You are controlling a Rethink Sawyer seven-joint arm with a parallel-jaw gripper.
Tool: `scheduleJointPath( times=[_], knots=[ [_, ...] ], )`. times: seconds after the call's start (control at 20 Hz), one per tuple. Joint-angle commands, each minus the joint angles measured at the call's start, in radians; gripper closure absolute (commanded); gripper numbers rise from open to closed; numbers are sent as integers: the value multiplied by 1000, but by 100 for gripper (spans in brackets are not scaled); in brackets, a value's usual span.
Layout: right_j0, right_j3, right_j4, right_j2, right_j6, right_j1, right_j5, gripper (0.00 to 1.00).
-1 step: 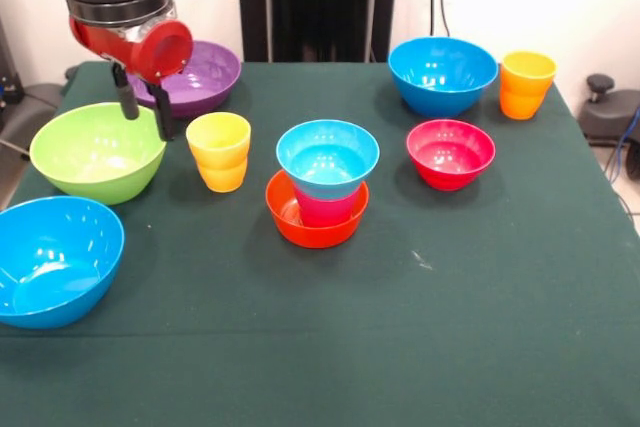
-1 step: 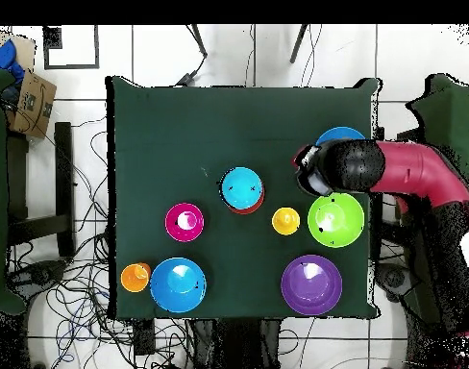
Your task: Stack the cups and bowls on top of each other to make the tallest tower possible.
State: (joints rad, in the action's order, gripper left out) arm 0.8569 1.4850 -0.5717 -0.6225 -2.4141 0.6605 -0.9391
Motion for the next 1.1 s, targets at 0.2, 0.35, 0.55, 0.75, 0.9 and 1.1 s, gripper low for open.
scheduleJointPath(
  times=[0.2,0.35,0.55,0.75,0.9,1.1],
  knots=[
    [-3,63,-128,39,252,-43,35,0],
    [2,68,-141,36,239,-63,61,0],
    [-12,75,-157,38,186,-82,104,0],
    [-20,70,-169,44,176,-78,113,0],
    [-15,52,-175,35,202,-95,111,0],
    [-2,46,-179,21,222,-105,123,0]
  ],
)
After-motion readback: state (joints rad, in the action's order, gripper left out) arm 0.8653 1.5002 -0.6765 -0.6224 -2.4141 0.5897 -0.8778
